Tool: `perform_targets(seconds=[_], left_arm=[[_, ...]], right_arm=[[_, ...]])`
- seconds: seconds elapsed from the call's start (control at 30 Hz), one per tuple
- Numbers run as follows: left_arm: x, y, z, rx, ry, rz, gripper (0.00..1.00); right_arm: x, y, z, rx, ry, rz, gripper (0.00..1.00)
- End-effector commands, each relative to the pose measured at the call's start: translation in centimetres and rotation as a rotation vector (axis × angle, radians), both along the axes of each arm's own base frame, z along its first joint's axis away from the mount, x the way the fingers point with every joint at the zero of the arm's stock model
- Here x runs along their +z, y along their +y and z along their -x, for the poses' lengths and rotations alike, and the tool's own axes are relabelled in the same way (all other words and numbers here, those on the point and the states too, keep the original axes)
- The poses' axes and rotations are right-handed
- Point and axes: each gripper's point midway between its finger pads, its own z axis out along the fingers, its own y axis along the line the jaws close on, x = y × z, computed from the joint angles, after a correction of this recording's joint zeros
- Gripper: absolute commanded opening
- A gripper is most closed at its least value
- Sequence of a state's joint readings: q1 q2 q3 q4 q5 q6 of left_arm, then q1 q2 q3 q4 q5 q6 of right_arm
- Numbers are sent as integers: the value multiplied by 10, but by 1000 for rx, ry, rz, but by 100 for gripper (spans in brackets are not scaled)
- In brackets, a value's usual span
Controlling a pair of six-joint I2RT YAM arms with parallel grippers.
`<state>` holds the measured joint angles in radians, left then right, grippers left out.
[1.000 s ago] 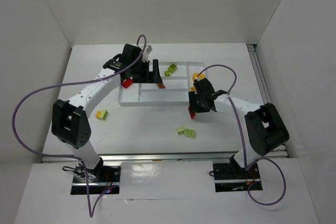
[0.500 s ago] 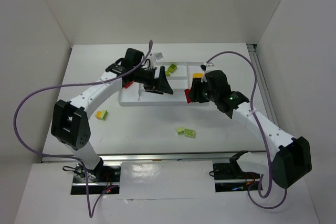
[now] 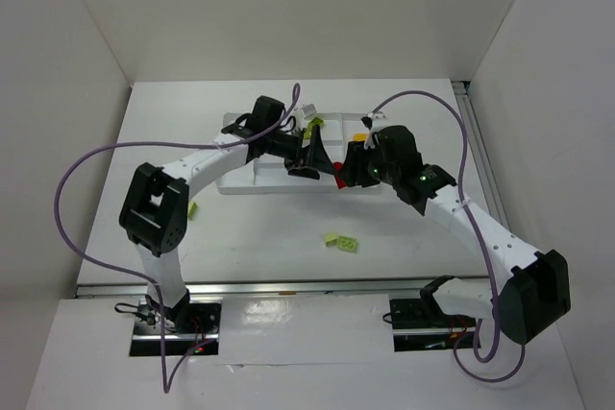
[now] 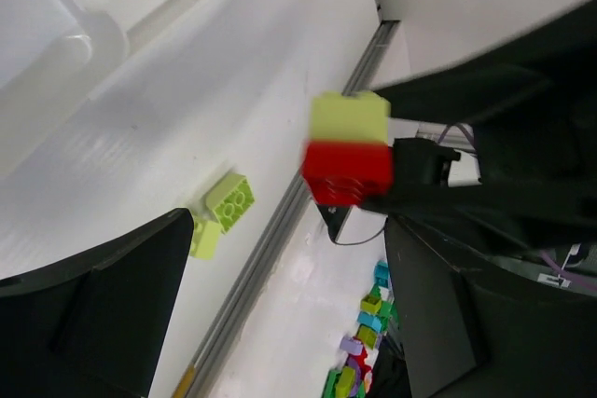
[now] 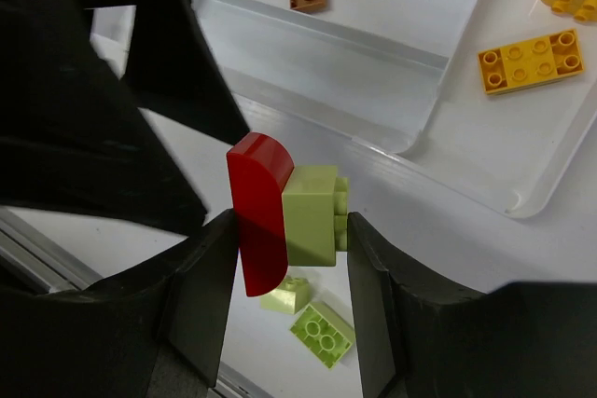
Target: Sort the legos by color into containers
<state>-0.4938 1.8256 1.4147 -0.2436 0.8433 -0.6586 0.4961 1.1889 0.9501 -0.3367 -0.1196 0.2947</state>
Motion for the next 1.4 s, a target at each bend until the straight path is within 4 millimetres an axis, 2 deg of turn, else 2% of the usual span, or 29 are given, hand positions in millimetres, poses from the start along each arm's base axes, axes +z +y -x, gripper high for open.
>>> perform_targets(seconds=[0.0, 0.13, 0.23, 0.43, 0.53, 0.67, 0.83, 0.97, 1.07, 1.13, 1.2, 1.23, 1.27, 1.37], left_arm=[[9, -13, -16, -13, -8, 57, 95], [10, -16, -25, -5, -13, 54, 95], [18, -24, -22, -33, -3, 85, 94], [17, -25, -21, -45, 10, 96, 89], [27, -26, -17, -61, -8, 134, 84], [22, -20, -14, -45, -16, 96, 83], [28, -10, -18, -18, -56, 86, 83], [27, -2, -11, -12, -91, 57, 67], [36, 5, -10, -12, -145, 55, 67], [34, 7, -9, -13, -161, 42, 76], [40, 7, -4, -36, -161, 64, 81], [45, 6, -4, -47, -178, 74, 87], [40, 5, -4, -54, -163, 74, 90], [37, 3, -7, -57, -149, 78, 92]], right_arm=[[31, 8, -2, 36, -76, -34, 53], [35, 11, -2, 45, -84, -38, 53], [35, 11, -2, 45, -84, -38, 53], [30, 13, -5, 45, -74, -33, 53], [26, 12, -4, 45, -66, -29, 53], [23, 12, -5, 37, -60, -20, 53], [23, 10, -6, 29, -63, -16, 53], [17, 7, -8, 13, -50, 3, 53], [14, 8, -9, 13, -42, 7, 53], [14, 8, -9, 13, -42, 7, 53], [11, 10, -8, 22, -31, 7, 53], [11, 10, -8, 22, -31, 7, 53], [15, 10, -9, 22, -39, 2, 53], [12, 12, -9, 31, -28, 2, 53]])
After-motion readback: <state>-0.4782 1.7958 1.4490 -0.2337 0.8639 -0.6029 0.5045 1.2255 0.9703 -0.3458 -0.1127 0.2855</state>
